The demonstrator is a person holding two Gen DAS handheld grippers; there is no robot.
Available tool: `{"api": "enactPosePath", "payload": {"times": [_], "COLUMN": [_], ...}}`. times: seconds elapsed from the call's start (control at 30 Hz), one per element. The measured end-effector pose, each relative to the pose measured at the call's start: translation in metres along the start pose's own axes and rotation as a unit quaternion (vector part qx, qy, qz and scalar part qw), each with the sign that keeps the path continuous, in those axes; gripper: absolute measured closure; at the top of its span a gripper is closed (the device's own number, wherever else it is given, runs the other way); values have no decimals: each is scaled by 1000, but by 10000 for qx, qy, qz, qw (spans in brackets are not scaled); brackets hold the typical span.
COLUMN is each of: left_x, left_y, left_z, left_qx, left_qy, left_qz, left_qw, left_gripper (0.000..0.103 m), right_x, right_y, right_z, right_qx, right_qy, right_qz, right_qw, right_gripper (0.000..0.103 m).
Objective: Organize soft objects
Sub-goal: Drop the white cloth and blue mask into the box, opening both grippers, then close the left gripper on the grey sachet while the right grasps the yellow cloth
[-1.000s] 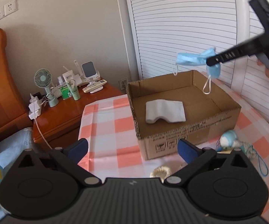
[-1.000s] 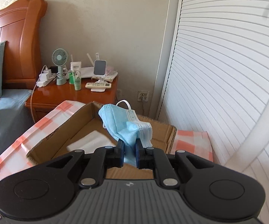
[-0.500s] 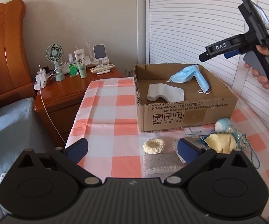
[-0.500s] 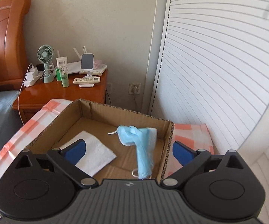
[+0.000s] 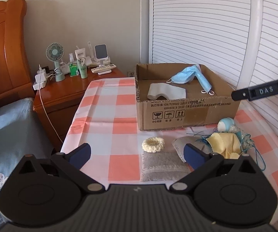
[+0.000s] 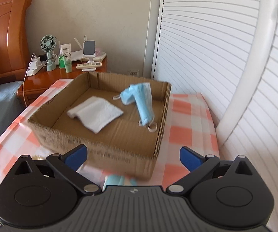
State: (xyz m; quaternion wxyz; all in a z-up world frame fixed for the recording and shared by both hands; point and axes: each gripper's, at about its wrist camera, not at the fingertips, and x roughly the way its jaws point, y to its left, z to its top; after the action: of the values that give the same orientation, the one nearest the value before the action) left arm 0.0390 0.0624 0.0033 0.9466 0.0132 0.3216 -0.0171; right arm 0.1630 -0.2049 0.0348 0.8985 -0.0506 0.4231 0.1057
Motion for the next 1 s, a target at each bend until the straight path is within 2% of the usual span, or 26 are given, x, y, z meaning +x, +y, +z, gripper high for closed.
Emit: {"api": "enactPosePath", "payload": {"times": [0.17,0.43,0.67,1.0], "left_x": [-3,-3,7,40], "left_y": [-2,-2,-1,-15], "left_z": [-6,-13,-19,-20], "left_qx": [136,198,174,398], "left_qy": [-23,39,190,574], "left_qz": [51,-12,-116,-337], "left_qw": [9999,9998,9996,9970], "left_gripper": [1,1,1,1], "right_x": [-12,-27,-31,-17], "right_y": [7,23,27,45], "right_z": [-43,-97,-124,-140], "right_qx": [188,71,21,-626], "right_qy": [162,374,523,581], "right_qz": [6,509,1006,966], "right_qw": [9997,9980,9935,9917], "right_gripper": [0,0,0,0]}}
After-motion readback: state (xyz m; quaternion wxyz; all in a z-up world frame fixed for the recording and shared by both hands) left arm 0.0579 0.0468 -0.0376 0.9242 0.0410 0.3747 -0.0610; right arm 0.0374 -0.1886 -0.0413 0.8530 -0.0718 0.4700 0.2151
